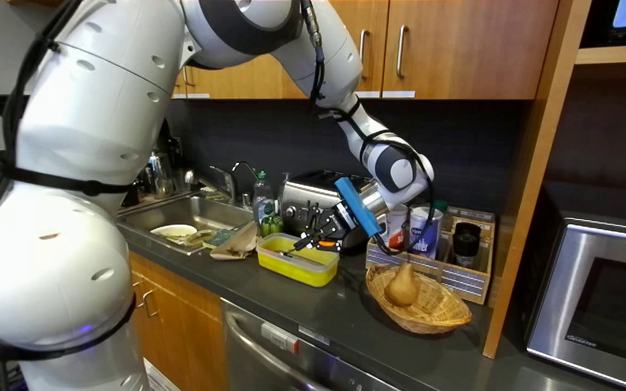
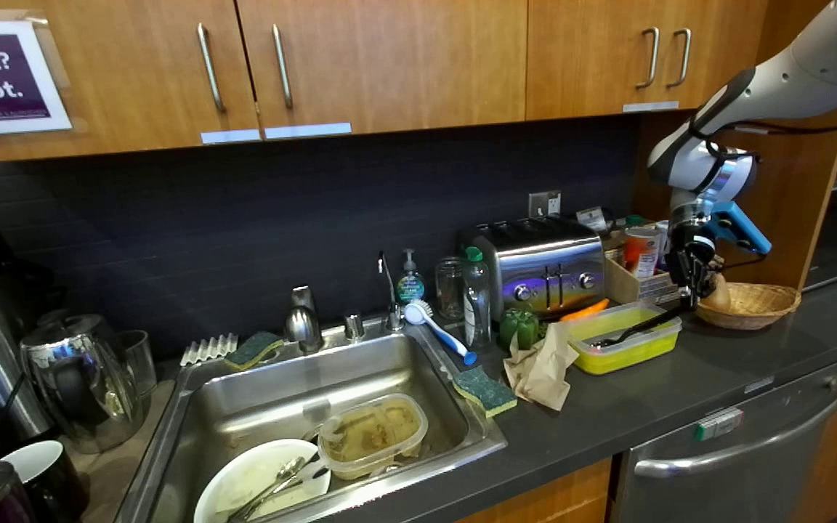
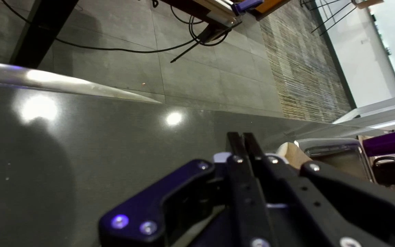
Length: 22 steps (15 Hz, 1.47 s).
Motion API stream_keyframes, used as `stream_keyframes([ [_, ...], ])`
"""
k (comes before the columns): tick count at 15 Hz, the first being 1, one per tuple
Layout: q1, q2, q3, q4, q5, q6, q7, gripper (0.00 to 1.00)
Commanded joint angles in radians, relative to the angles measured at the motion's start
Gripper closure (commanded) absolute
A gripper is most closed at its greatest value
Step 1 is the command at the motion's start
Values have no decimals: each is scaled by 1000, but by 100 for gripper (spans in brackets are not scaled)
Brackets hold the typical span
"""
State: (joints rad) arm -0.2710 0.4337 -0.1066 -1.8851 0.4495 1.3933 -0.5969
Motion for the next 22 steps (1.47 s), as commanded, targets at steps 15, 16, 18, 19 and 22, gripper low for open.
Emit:
stream_keyframes([
  [15,-68,200,20,306,14,-346,61,99],
  [16,-69,208,21,317,15,-350,64,99],
  [18,-69,223,21,335,12,-346,69,99],
  [19,-67,226,21,339,12,-340,73,99],
  [22,-62,244,22,353,5,-326,86,99],
])
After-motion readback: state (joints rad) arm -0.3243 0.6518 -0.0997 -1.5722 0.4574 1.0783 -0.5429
